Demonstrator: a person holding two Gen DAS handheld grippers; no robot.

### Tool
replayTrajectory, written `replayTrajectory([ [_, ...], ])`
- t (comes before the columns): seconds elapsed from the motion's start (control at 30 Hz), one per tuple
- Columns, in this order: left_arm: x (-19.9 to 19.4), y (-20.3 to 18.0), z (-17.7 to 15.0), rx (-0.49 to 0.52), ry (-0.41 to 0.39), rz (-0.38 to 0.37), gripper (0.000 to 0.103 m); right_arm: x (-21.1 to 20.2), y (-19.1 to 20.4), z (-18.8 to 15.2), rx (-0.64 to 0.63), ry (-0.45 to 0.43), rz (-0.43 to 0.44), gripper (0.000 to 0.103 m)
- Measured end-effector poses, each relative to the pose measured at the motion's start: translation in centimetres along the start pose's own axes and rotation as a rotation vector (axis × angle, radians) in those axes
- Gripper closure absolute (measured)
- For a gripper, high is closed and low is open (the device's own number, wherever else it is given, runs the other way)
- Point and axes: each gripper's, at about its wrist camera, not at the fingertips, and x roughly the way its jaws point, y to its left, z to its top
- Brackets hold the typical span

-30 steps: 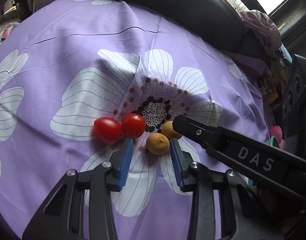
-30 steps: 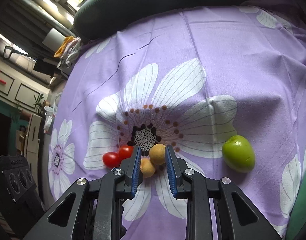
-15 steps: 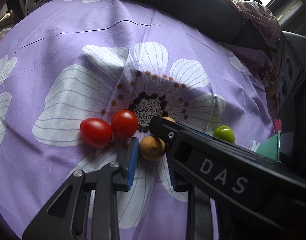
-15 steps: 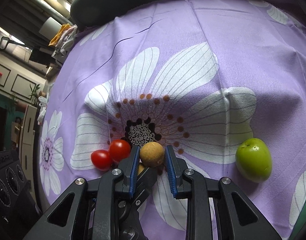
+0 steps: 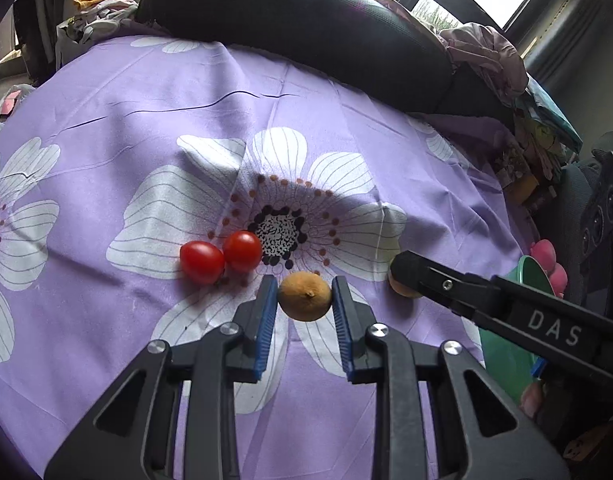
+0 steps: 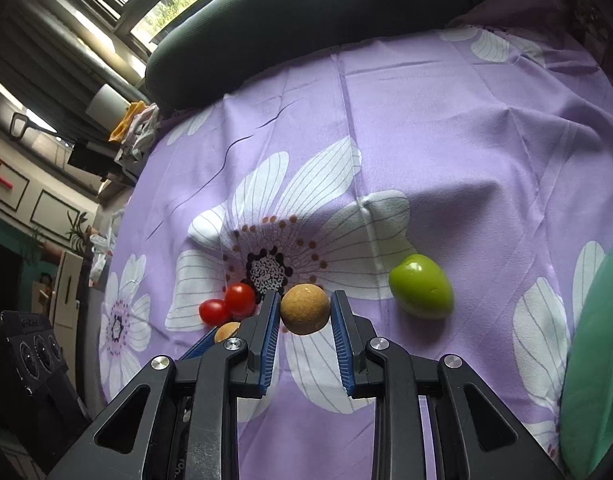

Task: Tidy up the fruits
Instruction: 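Close the right gripper on the tan fruit and lift it, then carry the tan fruit with the right gripper into the green bowl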

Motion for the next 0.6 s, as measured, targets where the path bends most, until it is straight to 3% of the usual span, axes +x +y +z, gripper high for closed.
replayTrajectory([
  [0.17, -1.3, -1.0, -0.5, 0.006, -0.047, -0.016, 0.076, -3.7, -1.8, -2.3, 0.045, -0.100, 0.028, 0.075],
  [0.33, -2.1, -2.8, -0.9, 0.057, -0.090, 0.003, 0.076, -6.6, -3.1, -2.8, 0.078, -0.206, -0.012, 0.075],
  [0.43, -2.7, -3.9, -1.2, 0.084, -0.101, -0.020, 0.076, -8.2, -3.3, -2.9, 0.051, -0.253, -0.018, 0.075],
  [0.6, -3.5, -6.2, -1.9, 0.130, -0.124, -0.061, 0.076, -10.7, -4.6, -3.3, 0.063, -0.329, -0.102, 0.075],
])
